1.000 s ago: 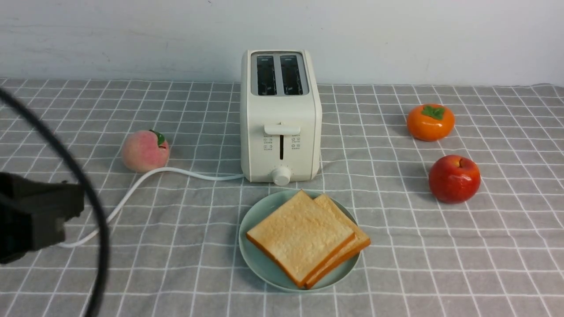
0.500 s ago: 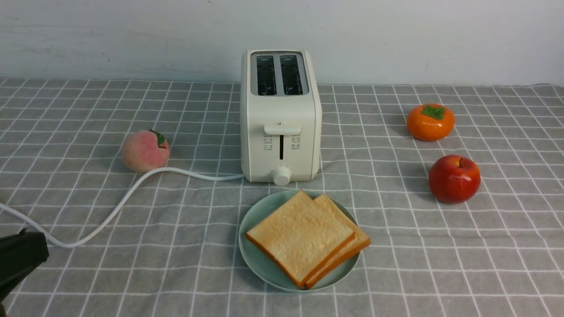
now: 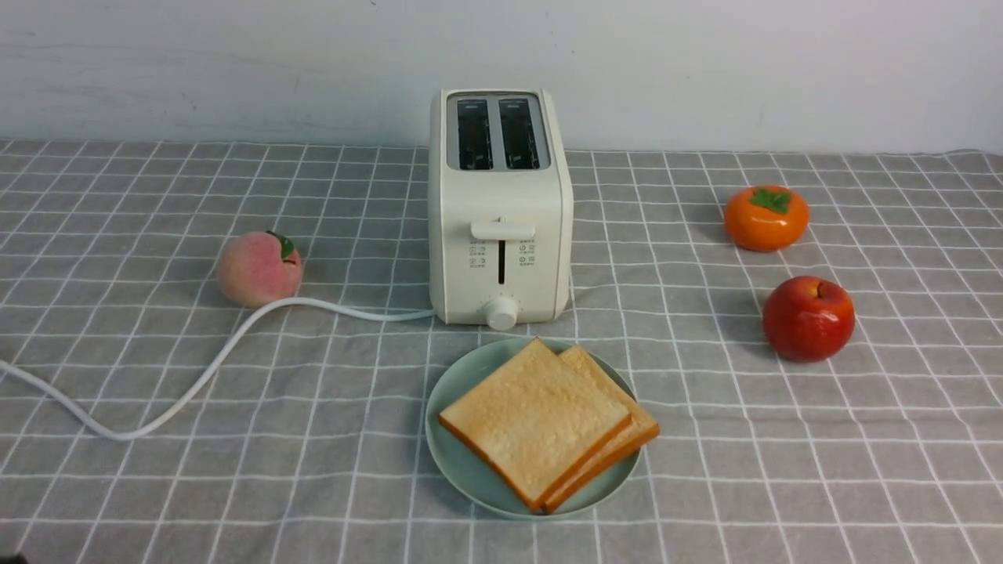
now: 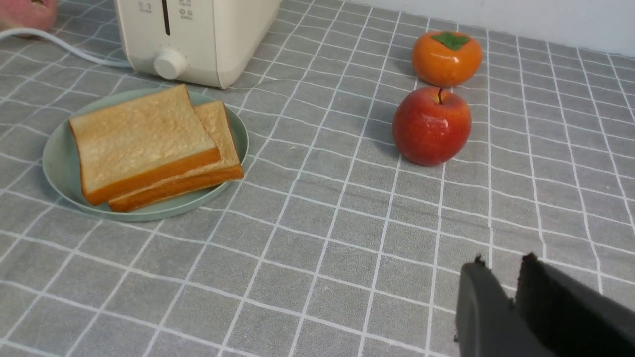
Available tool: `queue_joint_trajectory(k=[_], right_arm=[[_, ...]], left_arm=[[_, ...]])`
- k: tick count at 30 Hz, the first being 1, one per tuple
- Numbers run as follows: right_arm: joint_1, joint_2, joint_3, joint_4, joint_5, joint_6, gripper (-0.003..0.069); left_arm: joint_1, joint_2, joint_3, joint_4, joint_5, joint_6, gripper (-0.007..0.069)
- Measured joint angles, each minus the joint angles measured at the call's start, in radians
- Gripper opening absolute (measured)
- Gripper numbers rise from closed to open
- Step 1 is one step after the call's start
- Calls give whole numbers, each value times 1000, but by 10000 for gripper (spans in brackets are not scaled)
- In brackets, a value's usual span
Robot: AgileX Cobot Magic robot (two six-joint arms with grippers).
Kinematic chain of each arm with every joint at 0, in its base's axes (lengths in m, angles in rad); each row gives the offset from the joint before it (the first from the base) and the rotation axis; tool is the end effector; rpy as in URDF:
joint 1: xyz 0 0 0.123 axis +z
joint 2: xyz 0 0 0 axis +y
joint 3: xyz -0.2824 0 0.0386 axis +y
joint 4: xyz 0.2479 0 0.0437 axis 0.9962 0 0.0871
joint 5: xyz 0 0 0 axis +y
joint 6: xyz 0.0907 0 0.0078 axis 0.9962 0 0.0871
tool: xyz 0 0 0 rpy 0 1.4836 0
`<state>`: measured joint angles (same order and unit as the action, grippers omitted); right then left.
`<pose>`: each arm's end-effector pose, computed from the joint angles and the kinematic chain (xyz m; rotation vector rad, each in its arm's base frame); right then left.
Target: Take toasted bread from bread machine on grey coffee table place on plate.
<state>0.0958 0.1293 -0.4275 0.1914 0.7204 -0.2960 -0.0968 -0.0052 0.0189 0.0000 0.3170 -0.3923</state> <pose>0.0333 0.0147 0.2833 -0.3183 1.8679 0.0814 0.0539 -0.0052 0.1784 -0.2691 1.8080 -0.3461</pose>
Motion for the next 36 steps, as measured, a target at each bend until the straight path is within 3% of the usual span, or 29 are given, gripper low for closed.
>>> queue_joint_trajectory(k=[4,28,31,36], right_arm=[[0,-1,1,-1,1,0,127],[0,-4,4,28,-4,2,153],[-5,-27,43,86,-87,2,158],[-86,-99,306,185,-370,2,166]], left_arm=[[3,-5,12,0,68,0,-14],[3,-5,12,0,70,0,-5],[3,-5,12,0,70,0,-3],[3,-5,12,0,70,0,0]])
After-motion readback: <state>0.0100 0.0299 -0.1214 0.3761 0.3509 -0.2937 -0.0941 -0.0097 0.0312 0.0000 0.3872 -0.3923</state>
